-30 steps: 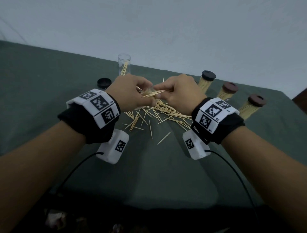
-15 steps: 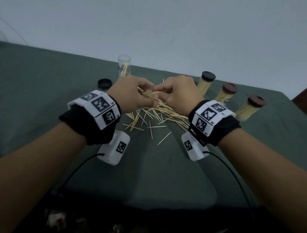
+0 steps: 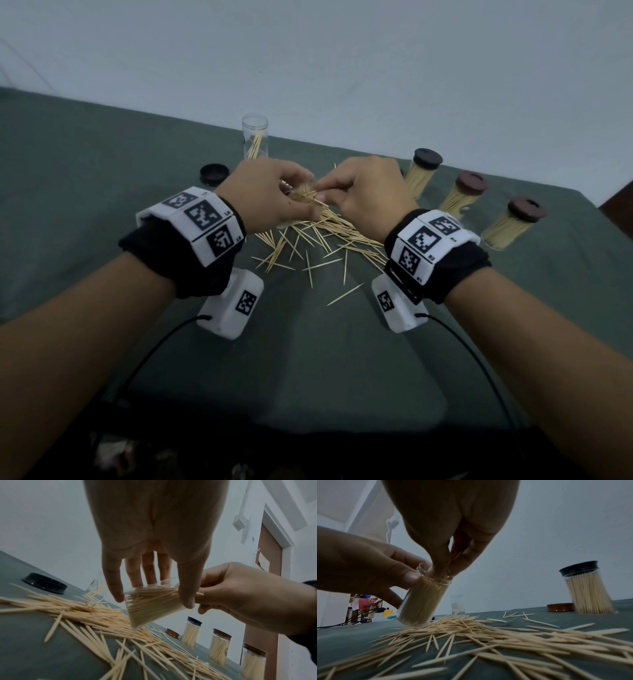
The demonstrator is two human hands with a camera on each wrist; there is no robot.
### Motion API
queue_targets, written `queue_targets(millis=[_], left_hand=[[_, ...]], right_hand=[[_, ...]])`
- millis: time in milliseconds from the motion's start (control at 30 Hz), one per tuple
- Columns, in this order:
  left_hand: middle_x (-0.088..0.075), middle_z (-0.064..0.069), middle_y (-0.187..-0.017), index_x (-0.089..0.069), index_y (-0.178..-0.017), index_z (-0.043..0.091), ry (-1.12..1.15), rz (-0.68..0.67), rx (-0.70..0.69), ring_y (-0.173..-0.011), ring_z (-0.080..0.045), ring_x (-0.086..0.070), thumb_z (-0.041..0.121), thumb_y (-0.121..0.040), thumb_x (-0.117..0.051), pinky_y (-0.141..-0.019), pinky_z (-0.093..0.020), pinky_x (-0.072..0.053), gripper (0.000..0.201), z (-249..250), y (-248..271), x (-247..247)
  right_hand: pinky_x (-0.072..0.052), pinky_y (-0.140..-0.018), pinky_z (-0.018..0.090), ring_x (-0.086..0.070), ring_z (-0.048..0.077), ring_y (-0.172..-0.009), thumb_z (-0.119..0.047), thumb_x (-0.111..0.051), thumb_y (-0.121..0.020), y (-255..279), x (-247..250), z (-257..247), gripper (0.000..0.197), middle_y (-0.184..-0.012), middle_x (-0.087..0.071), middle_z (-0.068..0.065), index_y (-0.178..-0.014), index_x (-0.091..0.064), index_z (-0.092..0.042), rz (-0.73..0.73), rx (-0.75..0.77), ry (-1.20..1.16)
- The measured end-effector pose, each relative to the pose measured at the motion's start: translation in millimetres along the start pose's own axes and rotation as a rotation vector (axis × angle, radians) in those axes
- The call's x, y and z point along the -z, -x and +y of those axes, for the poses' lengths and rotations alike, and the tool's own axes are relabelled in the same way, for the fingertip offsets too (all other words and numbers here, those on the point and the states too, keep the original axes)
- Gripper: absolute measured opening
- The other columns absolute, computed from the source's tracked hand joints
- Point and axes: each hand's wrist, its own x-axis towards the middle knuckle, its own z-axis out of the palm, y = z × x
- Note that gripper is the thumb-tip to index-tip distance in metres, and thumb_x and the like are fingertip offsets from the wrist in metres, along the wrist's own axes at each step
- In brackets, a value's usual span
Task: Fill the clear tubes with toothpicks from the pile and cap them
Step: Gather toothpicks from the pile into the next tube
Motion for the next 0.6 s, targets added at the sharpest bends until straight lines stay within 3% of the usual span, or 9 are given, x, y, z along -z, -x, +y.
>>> queue_targets(millis=[100,200,300,433,533,600], left_hand=[[-0.063,0.016,-0.105,-0.064,-0.123,0.03,0.009,0.026,0.013,-0.093,0.0,-0.06,0.048,-0.07,-0.081,-0.066,-0.003,-0.032,0.059,-2.1,-0.8,2.3],[-0.063,0.021,-0.095,-0.065,-0.119,0.033,0.021,0.004,0.017,-0.091,0.001,-0.061,0.047,-0.07,-0.082,-0.068,-0.004,-0.037,0.054,-1.3,0.4,3.2],[-0.067,0.022,-0.091,-0.068,-0.113,0.034,0.049,-0.051,-0.007,-0.092,0.0,-0.065,0.041,-0.071,-0.083,-0.073,-0.01,-0.047,0.046,1.7,2.0,0.3],[-0.065,0.021,-0.094,-0.066,-0.115,0.034,0.037,-0.016,-0.011,-0.086,0.008,-0.061,0.043,-0.071,-0.082,-0.061,0.0,-0.037,0.048,0.0,1.0,2.7],[-0.065,0.015,-0.106,-0.065,-0.12,0.033,0.046,0.006,0.005,-0.093,0.001,-0.062,0.05,-0.069,-0.081,-0.071,-0.01,-0.041,0.056,-4.4,0.0,7.4],[-0.066,0.013,-0.111,-0.064,-0.123,0.031,0.041,0.009,0.011,-0.098,-0.003,-0.063,0.051,-0.069,-0.081,-0.079,-0.017,-0.044,0.06,-6.3,-0.1,9.2]], right_hand=[[-0.043,-0.081,0.011,-0.061,0.006,-0.09,-0.009,-0.067,-0.087,1.1,4.6,-0.8,0.021,-0.099,-0.071,-0.006,-0.1,-0.077,-0.022,-0.043,0.049,0.035],[-0.04,-0.071,0.001,-0.063,0.003,-0.082,-0.008,-0.069,-0.085,1.6,4.1,2.1,0.02,-0.091,-0.072,-0.007,-0.095,-0.078,-0.023,0.001,0.024,-0.028],[-0.04,-0.063,0.002,-0.061,0.0,-0.071,-0.007,-0.073,-0.081,1.3,0.2,4.5,0.018,-0.081,-0.072,-0.008,-0.089,-0.079,-0.023,0.07,0.026,-0.041],[-0.041,-0.069,0.006,-0.059,0.001,-0.079,-0.015,-0.076,-0.081,-0.1,-1.9,4.5,0.016,-0.091,-0.066,-0.01,-0.093,-0.077,-0.025,0.106,0.053,-0.051],[-0.036,-0.08,0.005,-0.054,0.0,-0.094,-0.024,-0.064,-0.091,-0.3,3.6,1.6,0.016,-0.105,-0.063,-0.011,-0.103,-0.075,-0.026,0.087,0.076,-0.015],[-0.041,-0.081,0.013,-0.053,-0.001,-0.092,-0.03,-0.054,-0.097,1.0,9.6,0.1,0.021,-0.104,-0.062,-0.012,-0.1,-0.074,-0.024,-0.004,0.071,-0.006]])
